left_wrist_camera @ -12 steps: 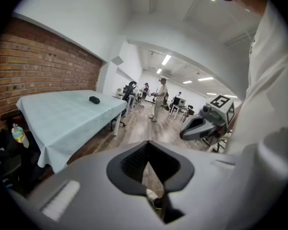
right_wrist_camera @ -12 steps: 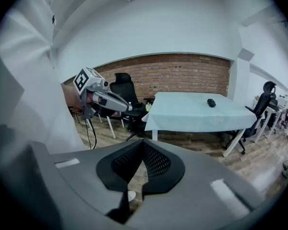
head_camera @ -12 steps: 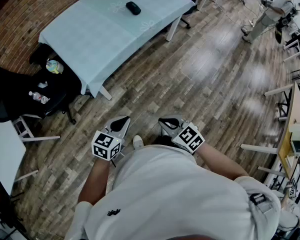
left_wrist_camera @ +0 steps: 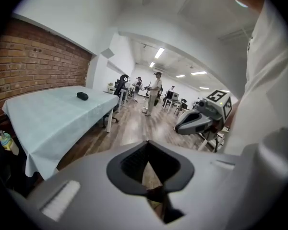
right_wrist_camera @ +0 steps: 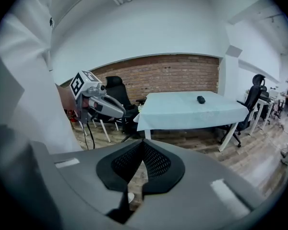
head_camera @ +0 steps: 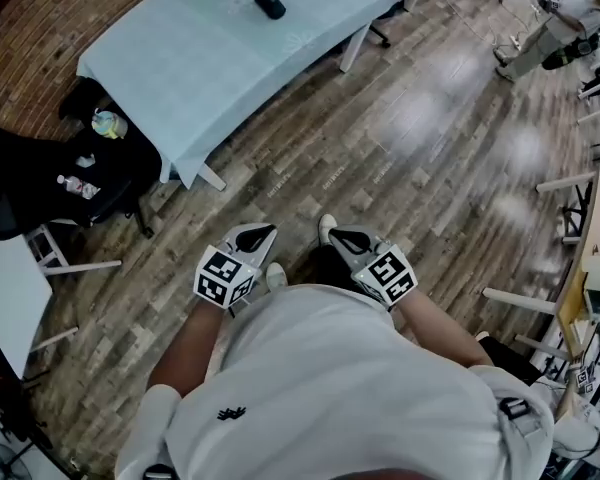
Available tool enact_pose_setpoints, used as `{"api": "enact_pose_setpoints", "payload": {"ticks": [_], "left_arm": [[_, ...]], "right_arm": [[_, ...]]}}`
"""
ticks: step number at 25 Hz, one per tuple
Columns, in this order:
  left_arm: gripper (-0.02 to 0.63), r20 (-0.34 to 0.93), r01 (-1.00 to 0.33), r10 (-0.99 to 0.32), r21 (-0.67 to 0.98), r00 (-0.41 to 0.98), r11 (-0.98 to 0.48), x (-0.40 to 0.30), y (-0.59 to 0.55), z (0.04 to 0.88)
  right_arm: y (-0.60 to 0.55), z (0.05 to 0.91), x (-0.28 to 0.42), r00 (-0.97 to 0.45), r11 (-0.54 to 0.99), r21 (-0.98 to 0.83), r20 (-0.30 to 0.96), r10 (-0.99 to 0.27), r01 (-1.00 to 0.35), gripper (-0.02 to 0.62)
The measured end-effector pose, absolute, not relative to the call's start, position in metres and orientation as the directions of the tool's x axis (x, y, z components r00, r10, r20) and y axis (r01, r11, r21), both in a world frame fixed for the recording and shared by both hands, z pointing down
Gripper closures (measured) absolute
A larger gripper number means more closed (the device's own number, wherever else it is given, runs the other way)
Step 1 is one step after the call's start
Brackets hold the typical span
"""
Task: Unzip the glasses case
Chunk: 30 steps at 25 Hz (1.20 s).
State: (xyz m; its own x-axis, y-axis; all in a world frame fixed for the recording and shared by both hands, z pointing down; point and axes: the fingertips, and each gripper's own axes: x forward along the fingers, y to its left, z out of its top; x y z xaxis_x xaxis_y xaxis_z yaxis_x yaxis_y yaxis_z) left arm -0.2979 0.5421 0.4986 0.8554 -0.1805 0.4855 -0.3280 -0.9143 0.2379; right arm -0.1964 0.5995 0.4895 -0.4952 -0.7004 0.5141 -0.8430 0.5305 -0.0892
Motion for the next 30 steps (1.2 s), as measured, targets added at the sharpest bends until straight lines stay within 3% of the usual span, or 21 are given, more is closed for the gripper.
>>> {"api": "enact_pose_setpoints", "payload": {"ticks": [7, 12, 16, 22, 30], "left_arm": [[0.551, 0.481, -0.352, -0.214, 0.218, 0.85, -0.91, -0.218, 0.501, 0.483], [0.549, 0.52, -0.283, -0.199, 0.087, 0.831, -0.955, -0.14, 0.477, 0.471], [0.541, 0.509, -0.322, -0.223, 0.116, 0.831, -0.939, -0.093, 0.453, 0.47], [0.511, 0.503, -0.401, -0.267, 0.179, 0.822, -0.898, -0.055, 0.421, 0.475], [0.489, 0.506, -0.374, -0.231, 0.202, 0.831, -0.905, -0.031, 0.359, 0.481]], "right_arm": [[0.54, 0.483, -0.128, -0.55, 0.576, -0.104, 0.47, -0.69, -0.811, 0.595], [0.507, 0.48, -0.072, -0.598, 0.629, -0.098, 0.451, -0.663, -0.771, 0.595], [0.485, 0.486, -0.027, -0.609, 0.637, -0.1, 0.437, -0.662, -0.765, 0.594], [0.457, 0.497, 0.024, -0.611, 0.623, -0.132, 0.427, -0.666, -0.771, 0.594], [0.388, 0.505, 0.05, -0.607, 0.609, -0.158, 0.443, -0.659, -0.777, 0.591]]}}
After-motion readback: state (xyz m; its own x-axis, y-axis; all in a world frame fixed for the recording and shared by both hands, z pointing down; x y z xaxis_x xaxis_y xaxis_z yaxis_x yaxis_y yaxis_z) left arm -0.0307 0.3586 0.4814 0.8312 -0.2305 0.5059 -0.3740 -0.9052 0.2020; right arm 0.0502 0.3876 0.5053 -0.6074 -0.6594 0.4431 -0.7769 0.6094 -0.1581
